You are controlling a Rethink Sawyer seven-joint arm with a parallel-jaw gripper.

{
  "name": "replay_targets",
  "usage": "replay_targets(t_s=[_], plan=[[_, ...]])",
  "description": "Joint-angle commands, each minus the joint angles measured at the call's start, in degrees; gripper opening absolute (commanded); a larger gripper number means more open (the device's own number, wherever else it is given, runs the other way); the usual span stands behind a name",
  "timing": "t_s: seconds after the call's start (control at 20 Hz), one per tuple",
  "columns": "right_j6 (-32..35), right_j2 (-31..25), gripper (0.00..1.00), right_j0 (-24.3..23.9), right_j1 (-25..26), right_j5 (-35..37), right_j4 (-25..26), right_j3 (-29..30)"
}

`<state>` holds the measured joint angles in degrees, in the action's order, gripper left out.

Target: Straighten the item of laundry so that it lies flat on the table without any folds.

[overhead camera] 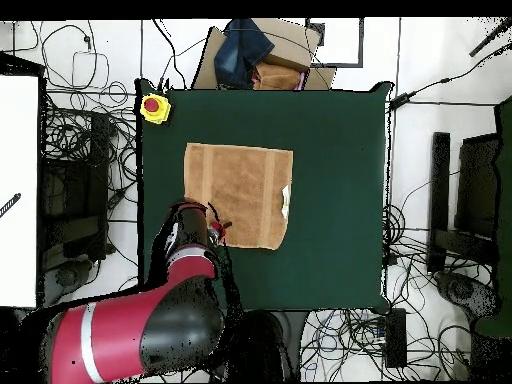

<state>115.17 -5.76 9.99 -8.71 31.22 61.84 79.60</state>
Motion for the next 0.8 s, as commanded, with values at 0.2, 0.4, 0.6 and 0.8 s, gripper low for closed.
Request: replay_targets(t_s=[0.2, 0.4, 0.6, 0.8], plan=[[-9.12, -2.72, 1.0, -4.72, -0.96, -1.35, 1.38, -1.23], [-10.14, -2.56, 1.0, -6.16, -3.45, -2.64, 2.06, 2.82], [-11.71, -3.34, 1.0, -8.25, -5.88, -3.91, 2.68, 7.02], [-12.4, -4.31, 1.0, -9.45, -5.51, -3.95, 3.5, 7.07]])
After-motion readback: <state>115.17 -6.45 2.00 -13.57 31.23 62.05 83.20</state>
